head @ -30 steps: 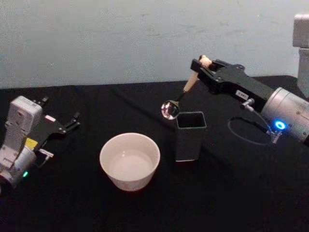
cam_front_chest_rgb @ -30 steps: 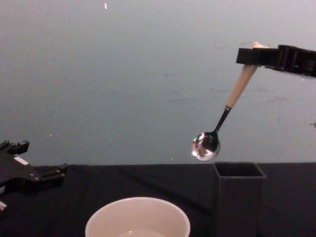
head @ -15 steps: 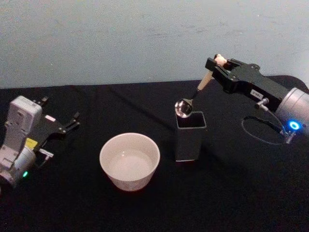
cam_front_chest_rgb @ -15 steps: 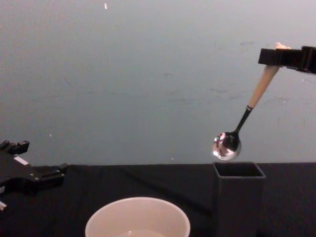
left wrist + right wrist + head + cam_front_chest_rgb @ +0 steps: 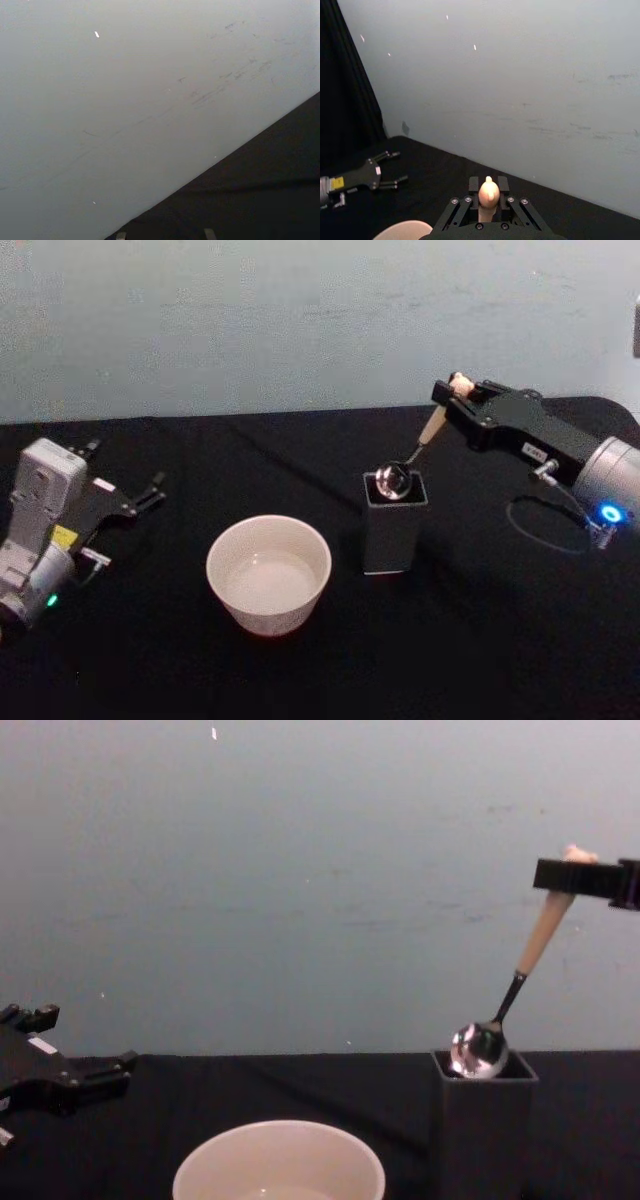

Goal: Pick up the stirring spoon with one hand, stir inside the cup, then place it back in its original position.

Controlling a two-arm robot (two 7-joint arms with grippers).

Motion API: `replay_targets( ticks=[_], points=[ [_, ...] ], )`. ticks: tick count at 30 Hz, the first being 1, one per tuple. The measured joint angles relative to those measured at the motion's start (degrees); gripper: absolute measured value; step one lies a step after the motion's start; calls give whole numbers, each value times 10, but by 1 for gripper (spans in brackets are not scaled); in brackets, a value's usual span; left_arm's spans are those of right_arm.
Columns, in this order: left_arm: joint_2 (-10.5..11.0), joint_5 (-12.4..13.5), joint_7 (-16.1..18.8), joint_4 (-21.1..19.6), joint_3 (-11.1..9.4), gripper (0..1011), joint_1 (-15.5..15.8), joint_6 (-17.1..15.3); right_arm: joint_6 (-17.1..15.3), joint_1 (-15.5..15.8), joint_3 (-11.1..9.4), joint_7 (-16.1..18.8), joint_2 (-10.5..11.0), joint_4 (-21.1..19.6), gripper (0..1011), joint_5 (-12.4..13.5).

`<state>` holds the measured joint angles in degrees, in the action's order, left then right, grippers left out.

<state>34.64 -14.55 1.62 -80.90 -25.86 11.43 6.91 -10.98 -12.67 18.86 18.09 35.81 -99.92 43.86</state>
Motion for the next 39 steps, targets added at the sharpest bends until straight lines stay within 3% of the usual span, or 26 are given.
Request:
replay_targets(
  ticks=[10,20,39],
  points=[
    [0,0,0,0,0,1001,0,0,2,-8,19,3,-11,24,216,-37],
    [0,0,0,0,0,1001,0,0,-11,-23,39,0,-39,62,216,-75],
    [0,0,0,0,0,1001,0,0,-32,-28,44,8,-63,91,216,-108]
  ],
)
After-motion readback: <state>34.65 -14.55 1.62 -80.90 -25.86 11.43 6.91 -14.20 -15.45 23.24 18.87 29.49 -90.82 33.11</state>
